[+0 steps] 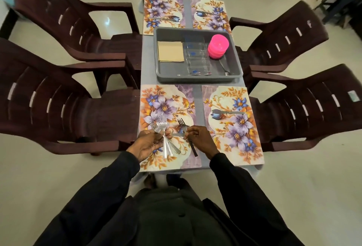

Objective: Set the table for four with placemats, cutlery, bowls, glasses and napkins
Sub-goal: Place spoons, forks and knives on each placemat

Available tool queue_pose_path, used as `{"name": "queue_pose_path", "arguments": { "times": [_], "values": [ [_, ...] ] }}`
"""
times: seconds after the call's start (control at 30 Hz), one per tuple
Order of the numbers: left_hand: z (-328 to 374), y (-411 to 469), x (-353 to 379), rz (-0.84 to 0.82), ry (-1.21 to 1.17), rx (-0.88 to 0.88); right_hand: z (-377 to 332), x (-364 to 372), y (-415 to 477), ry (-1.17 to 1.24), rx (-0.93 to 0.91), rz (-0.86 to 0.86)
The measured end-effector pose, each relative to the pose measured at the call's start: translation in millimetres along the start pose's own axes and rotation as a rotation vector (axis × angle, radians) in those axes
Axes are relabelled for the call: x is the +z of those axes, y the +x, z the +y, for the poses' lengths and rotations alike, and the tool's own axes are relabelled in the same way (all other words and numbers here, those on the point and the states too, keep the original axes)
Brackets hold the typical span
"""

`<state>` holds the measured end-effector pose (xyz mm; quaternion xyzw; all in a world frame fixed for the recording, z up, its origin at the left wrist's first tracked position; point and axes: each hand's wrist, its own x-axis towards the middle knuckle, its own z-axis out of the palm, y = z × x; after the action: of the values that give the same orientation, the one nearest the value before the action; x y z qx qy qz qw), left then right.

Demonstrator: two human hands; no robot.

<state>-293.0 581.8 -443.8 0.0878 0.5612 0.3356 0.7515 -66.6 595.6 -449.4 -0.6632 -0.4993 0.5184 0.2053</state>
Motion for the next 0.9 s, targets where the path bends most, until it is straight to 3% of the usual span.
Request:
{"name": "queue_pose_path", "arguments": {
  "times": [0.5,0.73,0.9],
  "values": [
    [-13.2,-1.3,33.5,-0.029,-0.040,0.071,19.1,-39.1,7.3,-0.086,-0.057,0.041],
    [-25.7,8.5,69.9,-0.080,-0.082,0.099,39.8,-83.4,33.8,-0.077,-0.034,-0.062],
    [-45.6,17.5,107.6,-0.040,-0.266,0.130,52.2,-117.7,54.7,-0.116,-0.035,-0.206]
  ]
}}
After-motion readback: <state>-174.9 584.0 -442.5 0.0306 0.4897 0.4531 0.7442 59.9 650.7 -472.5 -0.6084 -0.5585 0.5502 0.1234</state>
